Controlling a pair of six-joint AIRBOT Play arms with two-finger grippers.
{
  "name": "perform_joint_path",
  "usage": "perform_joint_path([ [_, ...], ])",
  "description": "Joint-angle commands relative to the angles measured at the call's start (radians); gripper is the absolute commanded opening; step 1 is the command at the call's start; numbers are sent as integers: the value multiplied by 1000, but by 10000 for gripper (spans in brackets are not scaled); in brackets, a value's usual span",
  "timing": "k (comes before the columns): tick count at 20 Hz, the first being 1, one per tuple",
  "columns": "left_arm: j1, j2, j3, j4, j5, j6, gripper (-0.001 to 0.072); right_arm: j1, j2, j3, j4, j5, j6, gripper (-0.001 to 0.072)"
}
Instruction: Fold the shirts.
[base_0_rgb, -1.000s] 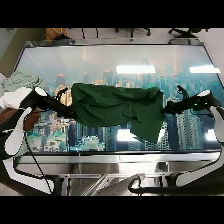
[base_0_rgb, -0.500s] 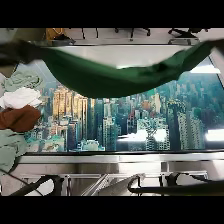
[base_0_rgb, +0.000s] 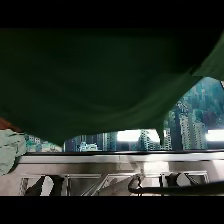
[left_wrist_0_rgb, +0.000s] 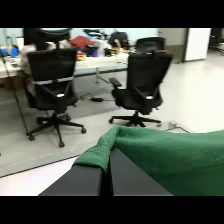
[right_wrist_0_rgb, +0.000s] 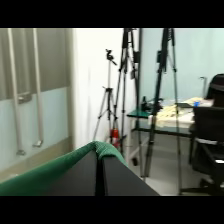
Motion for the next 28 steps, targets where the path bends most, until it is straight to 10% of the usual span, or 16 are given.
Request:
perform_joint_path([
  [1, -6, -5, -69, 17, -22, 0, 12, -3, 14, -4, -92, 25, -8, 20],
  [5, -243, -173, -181, 82, -81, 51, 12, 13, -90, -216, -21, 164, -25, 20],
  [11, -577, -574, -385, 471, 110, 59, 12, 222, -348, -671, -134, -80, -183, 19],
  [28, -614, -1158, -42, 619, 100, -10, 12, 247, -819, -549, -272, -208, -253, 19],
])
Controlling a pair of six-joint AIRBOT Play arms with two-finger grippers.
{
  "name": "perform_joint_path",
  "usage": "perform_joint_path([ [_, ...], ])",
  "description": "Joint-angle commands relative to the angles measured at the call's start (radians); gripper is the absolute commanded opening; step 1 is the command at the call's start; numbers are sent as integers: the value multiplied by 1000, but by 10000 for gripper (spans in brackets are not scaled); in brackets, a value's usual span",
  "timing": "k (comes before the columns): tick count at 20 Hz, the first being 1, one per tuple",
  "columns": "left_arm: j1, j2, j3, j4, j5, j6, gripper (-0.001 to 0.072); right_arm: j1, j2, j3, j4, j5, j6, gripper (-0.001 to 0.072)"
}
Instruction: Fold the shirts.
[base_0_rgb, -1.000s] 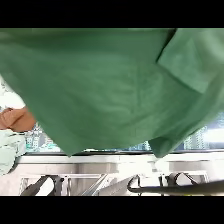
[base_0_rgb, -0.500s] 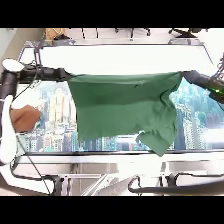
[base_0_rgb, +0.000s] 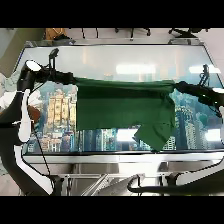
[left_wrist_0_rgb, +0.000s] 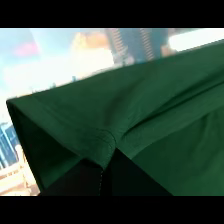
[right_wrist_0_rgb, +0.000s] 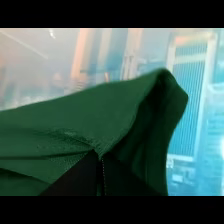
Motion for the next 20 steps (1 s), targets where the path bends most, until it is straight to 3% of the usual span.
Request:
perform_joint_path([
  [1, -13, -75, 10, 39, -14, -12, 12, 1, -64, 2, -29, -5, 0, 19],
  [9, -37, -142, 8, 39, 60, -21, 39, 3, -111, 2, -29, -7, 0, 21],
  [10, -37, -140, 8, 37, 48, -30, 390, 4, -109, 2, -25, -6, 0, 51],
  [11, -36, -134, 8, 39, 31, -53, 701, 6, -104, 3, -22, -5, 0, 219],
  [12, -31, -124, 8, 38, 5, -82, 700, 5, -89, 3, -24, 2, 0, 302],
  [15, 9, -67, 8, 39, -160, -142, 700, -17, 15, 3, -142, 65, 35, 303],
  [17, 38, -39, -10, 39, -339, -177, 700, -48, 102, 3, -328, 114, 186, 324],
  [18, 43, -20, -55, 39, -385, -187, 700, -65, 137, 0, -422, 149, 274, 428],
  [20, 48, 42, -219, 39, -393, -187, 701, -109, 193, -22, -570, 253, 427, 472],
])
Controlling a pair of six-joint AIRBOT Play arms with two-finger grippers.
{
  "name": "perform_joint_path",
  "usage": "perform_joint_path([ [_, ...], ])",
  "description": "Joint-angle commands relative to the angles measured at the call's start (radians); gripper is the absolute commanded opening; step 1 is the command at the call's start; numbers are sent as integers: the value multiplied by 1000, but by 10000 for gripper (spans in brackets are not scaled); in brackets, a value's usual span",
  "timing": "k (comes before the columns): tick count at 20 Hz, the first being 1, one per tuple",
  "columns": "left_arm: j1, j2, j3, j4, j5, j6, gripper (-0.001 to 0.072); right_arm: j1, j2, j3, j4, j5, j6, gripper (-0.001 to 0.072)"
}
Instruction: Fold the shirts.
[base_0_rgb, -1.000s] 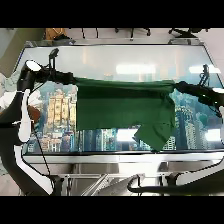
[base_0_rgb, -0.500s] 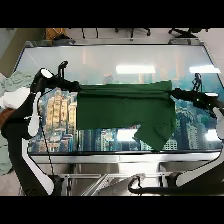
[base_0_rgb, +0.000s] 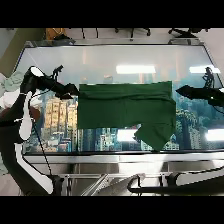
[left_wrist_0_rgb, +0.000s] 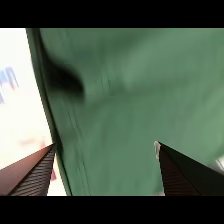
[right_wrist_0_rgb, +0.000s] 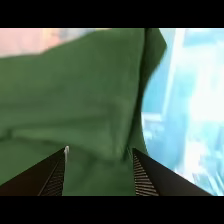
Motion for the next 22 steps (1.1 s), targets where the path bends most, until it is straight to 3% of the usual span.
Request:
perform_joint_path([
  [1, 16, 102, -243, 0, -95, -16, 700, -73, 109, -43, -269, 161, 256, 472],
  [5, 16, 242, -622, -14, 76, 52, 700, -204, 230, -225, -282, 209, 346, 472],
  [9, 10, 277, -782, -219, 229, 176, 698, -259, 279, -399, -282, 208, 368, 482],
  [10, 6, 277, -798, -249, 251, 194, 576, -255, 279, -436, -275, 212, 368, 482],
  [12, 2, 277, -804, -264, 261, 226, 145, -233, 279, -502, -275, 214, 362, 482],
  [13, 2, 278, -795, -268, 254, 227, 13, -222, 279, -530, -275, 214, 362, 482],
  [22, 3, 278, -703, -268, 172, 225, 13, -62, 253, -632, -244, 139, 353, 477],
])
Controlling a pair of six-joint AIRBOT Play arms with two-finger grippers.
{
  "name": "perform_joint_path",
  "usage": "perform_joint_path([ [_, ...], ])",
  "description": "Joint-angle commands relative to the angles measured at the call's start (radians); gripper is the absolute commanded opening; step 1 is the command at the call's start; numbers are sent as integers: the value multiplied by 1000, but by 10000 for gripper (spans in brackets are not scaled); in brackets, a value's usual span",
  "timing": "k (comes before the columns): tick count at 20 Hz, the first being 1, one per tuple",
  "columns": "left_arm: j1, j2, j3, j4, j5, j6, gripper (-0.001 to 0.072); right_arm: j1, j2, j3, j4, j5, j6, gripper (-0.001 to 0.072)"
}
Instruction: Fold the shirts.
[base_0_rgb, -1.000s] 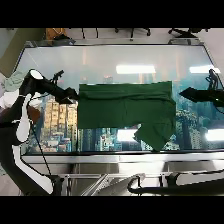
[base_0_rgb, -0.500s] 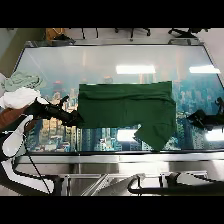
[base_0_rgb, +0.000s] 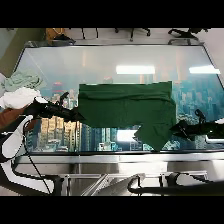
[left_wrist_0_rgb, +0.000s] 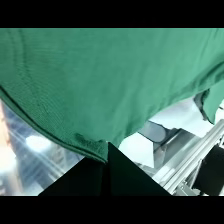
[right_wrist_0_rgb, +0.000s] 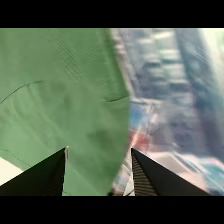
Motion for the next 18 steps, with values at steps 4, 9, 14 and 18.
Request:
perform_joint_path([
  [4, 8, 6, 12, 4, -111, -30, 12, 73, 8, -13, 113, 25, -82, 20],
  [9, 56, 106, -92, 139, -225, -102, 11, 89, 211, -21, -251, 206, 262, 20],
  [14, 142, 341, -270, 218, -202, -138, 11, 93, 444, -27, -344, 183, 335, 20],
  [18, 161, 413, -194, 86, -194, -134, 11, 94, 462, 56, -95, 54, 180, 20],
])
